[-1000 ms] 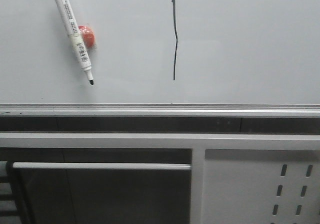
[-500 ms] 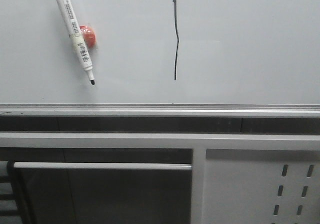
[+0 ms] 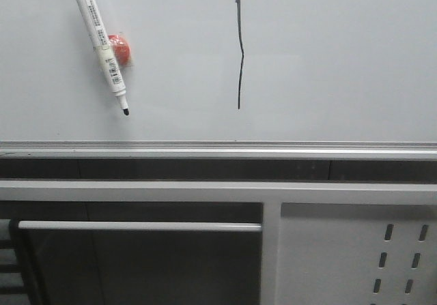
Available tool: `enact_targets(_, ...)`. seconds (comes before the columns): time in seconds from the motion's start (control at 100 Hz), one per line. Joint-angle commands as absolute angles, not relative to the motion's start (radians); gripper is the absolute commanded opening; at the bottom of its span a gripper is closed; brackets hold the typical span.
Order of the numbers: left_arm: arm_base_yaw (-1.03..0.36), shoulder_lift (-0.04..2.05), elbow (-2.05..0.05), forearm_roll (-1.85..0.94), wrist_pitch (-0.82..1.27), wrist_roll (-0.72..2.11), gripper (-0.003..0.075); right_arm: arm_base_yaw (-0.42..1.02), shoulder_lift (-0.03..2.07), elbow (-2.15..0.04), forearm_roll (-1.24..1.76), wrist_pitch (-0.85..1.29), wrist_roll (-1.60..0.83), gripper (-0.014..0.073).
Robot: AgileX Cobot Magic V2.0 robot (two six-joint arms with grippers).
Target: Write number 1 on whiteboard
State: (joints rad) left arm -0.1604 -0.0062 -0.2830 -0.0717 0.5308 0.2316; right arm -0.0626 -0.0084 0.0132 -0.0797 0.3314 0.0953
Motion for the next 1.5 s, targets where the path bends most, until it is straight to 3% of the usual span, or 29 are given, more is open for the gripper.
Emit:
enact_targets(0.0, -0.158, -0.032, -0.310, -0.085, 0.449, 0.223, -0.0018, -0.063, -0.028, 0.041, -0.085, 0.307, 0.093, -0.0071)
enact_targets(0.22, -0.158, -0.032, -0.303, -0.085, 0.442, 0.223, -0.0018, -0.063, -0.028, 0.041, -0.085, 0.307, 0.093, -0.0071)
enact_targets(0.44, -0.158, -0.032, -0.115, 0.009, 0.188, 0.225, -0.0018, -0.063, -0.028, 0.041, -0.085, 0.307, 0.093, -0.0071)
enact_targets(0.63, -0.153, -0.032, 0.006, -0.032, 0.115, 0.214, -0.0018, -0.063, -0.028, 0.041, -0.085, 0.307, 0.093, -0.0071)
enact_targets(1.01, -0.068, -0.032, 0.027, -0.046, 0.191, 0.011, -0.0018, -0.063, -0.028, 0.041, -0.085, 0.307, 0.093, -0.0071)
enact_targets(1.49, -0.058, -0.034, 0.027, -0.037, 0.270, 0.011, -0.0018, -0.063, -0.028, 0.041, -0.085, 0.307, 0.093, -0.0071)
